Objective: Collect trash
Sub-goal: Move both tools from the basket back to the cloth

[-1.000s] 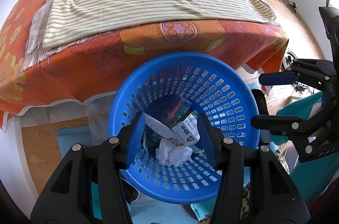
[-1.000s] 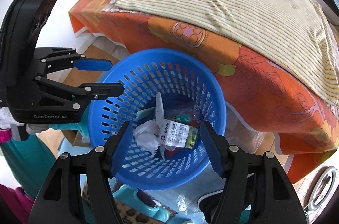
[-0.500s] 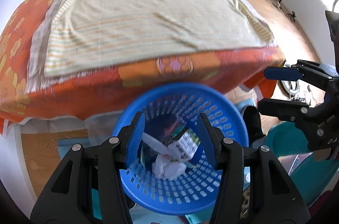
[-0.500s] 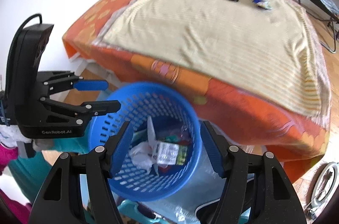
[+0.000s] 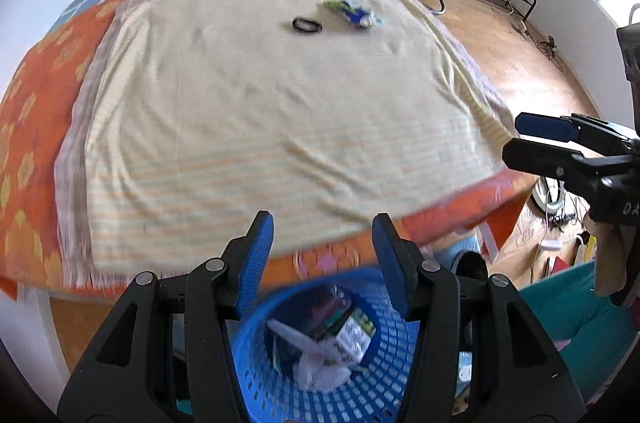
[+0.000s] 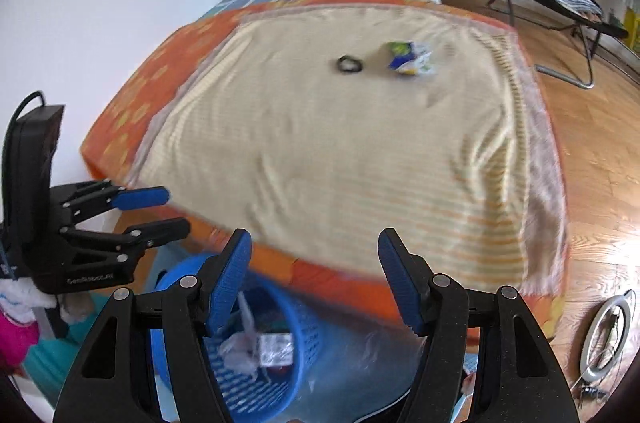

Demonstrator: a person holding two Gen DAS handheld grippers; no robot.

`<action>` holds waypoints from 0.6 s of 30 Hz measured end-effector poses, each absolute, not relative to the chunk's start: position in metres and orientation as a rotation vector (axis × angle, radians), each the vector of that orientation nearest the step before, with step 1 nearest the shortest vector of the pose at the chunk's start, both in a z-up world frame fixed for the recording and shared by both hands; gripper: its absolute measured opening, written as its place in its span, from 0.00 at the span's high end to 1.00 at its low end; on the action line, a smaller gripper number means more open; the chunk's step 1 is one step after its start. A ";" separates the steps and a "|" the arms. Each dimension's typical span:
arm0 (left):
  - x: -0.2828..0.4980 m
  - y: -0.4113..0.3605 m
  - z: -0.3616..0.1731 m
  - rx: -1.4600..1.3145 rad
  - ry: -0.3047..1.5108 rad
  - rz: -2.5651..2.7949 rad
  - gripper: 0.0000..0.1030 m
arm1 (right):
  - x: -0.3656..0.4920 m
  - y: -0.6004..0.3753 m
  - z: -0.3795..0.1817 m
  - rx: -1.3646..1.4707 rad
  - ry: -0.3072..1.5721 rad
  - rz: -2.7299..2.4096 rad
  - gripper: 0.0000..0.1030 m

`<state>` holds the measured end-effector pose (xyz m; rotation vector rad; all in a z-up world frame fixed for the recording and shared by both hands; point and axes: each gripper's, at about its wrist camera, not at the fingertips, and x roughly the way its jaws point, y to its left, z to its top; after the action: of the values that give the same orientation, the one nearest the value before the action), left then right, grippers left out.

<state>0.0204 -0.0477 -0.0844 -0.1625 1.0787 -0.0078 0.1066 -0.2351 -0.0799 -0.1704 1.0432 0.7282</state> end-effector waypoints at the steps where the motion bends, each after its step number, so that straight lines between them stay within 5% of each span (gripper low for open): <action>1: 0.027 -0.046 -0.083 -0.165 1.073 -0.008 0.49 | 0.115 -0.237 -0.078 -0.152 1.046 0.719 0.37; 18: 0.145 -0.036 -0.086 -0.113 0.997 -0.018 0.49 | 0.242 -0.221 -0.072 0.011 1.043 0.635 0.36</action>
<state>0.1447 -0.0364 -0.0861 -0.1133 0.9973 -0.0184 0.2422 -0.2210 -0.0723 0.0108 1.0435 0.6351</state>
